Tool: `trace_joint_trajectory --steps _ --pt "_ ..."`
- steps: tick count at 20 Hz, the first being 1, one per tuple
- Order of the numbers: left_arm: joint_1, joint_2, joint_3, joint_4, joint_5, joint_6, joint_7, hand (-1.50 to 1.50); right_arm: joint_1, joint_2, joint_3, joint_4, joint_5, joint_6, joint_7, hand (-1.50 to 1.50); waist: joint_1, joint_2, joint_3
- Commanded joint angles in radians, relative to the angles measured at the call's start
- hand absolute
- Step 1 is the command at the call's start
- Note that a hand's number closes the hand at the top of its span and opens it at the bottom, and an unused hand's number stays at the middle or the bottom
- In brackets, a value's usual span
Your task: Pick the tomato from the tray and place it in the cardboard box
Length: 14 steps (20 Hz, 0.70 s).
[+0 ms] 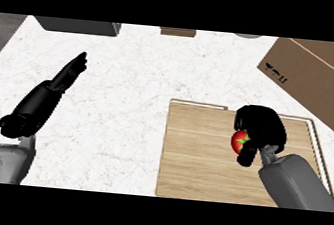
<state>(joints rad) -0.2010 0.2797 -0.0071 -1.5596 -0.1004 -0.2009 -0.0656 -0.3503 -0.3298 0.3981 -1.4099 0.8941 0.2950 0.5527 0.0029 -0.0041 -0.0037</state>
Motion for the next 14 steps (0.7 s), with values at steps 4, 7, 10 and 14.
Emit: trace_joint_trajectory --steps 4,7,10,14 --pt "-0.02 -0.019 0.014 0.0 -0.009 -0.001 0.035 0.0 0.021 0.044 0.055 -0.065 0.143 -0.099 -0.018 1.5 -0.003 0.003 0.004" --pt "-0.027 -0.041 -0.013 0.031 -0.035 0.014 -0.019 0.0 -0.114 -0.001 -0.008 0.148 0.033 -0.154 -0.344 1.5 0.018 0.012 0.005" --pt "-0.052 -0.027 -0.019 0.012 -0.009 -0.028 -0.006 0.0 -0.24 0.021 -0.033 0.217 -0.053 -0.119 -0.508 1.5 0.06 0.022 0.007" --pt "-0.039 0.008 0.036 0.025 0.026 -0.055 -0.021 0.0 -0.322 0.018 -0.082 0.364 -0.018 -0.28 -0.679 1.5 0.036 0.014 0.005"
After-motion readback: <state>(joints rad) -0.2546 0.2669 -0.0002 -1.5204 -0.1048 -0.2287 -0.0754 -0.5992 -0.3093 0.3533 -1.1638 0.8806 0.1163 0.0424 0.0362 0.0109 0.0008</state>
